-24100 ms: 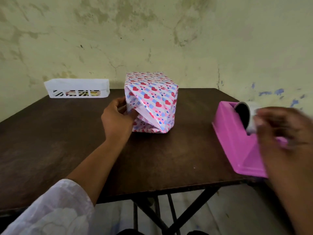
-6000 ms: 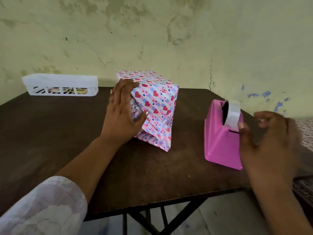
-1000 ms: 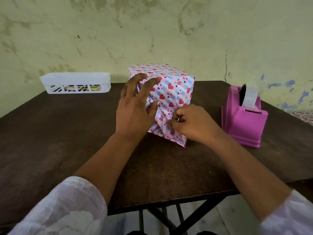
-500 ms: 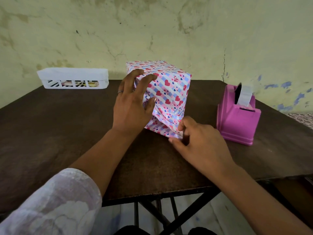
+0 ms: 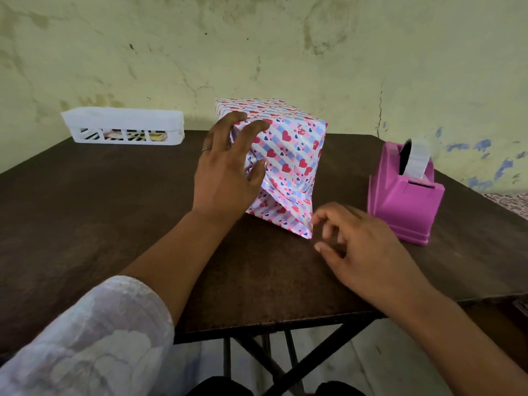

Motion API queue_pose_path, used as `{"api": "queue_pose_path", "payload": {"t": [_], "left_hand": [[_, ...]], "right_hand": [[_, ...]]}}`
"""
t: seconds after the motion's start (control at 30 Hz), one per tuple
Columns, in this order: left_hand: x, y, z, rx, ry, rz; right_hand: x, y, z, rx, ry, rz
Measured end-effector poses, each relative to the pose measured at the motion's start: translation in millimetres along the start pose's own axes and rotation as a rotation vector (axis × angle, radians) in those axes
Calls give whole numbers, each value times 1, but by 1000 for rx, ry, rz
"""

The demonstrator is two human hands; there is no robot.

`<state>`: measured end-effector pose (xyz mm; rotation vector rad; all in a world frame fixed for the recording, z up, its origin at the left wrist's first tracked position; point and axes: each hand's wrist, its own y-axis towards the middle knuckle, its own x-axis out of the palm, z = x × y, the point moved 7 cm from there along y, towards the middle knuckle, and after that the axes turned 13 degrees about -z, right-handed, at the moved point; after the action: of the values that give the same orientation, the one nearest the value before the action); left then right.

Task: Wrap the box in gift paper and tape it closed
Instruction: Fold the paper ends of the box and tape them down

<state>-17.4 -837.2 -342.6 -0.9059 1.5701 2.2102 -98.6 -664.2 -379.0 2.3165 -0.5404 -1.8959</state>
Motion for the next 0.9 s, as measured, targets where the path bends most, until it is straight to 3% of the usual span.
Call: {"api": "queue_pose_path", "payload": {"t": [0.23, 0.37, 0.6, 0.77, 0.9], "left_hand": [[2, 0, -1, -3, 4, -8], [2, 0, -2, -10, 9, -5], [-9, 1, 2, -16, -24, -6], [-13, 1, 4, -9, -44, -4], [-9, 1, 3, -20, -63, -28]], "right_hand": [[11, 15, -13, -317, -422, -30], [11, 13, -14, -391, -498, -20], [-25, 28, -5, -282, -241, 215], [-31, 60, 2, -188, -167, 257], [-31, 64, 4, -232, -4, 254]]}}
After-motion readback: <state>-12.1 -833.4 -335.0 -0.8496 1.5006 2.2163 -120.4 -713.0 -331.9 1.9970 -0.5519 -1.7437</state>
